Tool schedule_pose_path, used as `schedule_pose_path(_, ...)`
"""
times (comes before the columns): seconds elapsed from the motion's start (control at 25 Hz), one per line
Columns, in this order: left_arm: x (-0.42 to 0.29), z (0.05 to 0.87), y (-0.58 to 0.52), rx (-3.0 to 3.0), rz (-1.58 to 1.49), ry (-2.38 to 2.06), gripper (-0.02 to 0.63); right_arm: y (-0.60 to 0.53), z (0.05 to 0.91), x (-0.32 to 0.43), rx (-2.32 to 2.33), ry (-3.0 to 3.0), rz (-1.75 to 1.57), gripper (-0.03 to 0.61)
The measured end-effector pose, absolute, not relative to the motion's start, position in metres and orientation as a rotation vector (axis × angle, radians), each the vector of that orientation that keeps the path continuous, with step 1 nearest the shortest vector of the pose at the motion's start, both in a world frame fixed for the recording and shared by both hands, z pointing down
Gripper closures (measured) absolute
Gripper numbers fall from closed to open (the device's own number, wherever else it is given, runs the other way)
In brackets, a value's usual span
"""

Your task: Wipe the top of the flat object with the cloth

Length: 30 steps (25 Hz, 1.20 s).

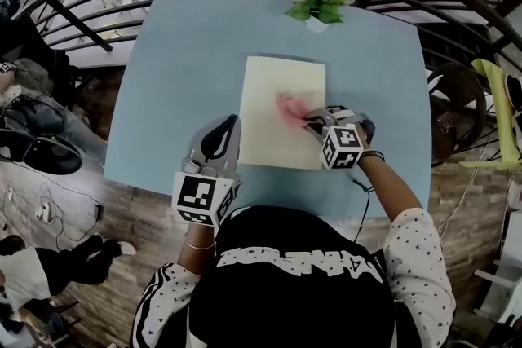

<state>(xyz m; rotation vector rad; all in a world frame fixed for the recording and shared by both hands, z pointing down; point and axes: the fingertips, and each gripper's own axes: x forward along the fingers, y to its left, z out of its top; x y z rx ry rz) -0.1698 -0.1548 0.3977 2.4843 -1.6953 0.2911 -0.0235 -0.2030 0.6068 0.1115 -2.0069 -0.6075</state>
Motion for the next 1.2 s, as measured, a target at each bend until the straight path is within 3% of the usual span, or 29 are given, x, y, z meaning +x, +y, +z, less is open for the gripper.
schedule_pose_path(1.2, -0.164, 0.412, -0.168, 2.465, 0.317, -1.645, 0.614, -0.158, 0.609, -0.016, 0.014, -2.111, -0.546, 0.574)
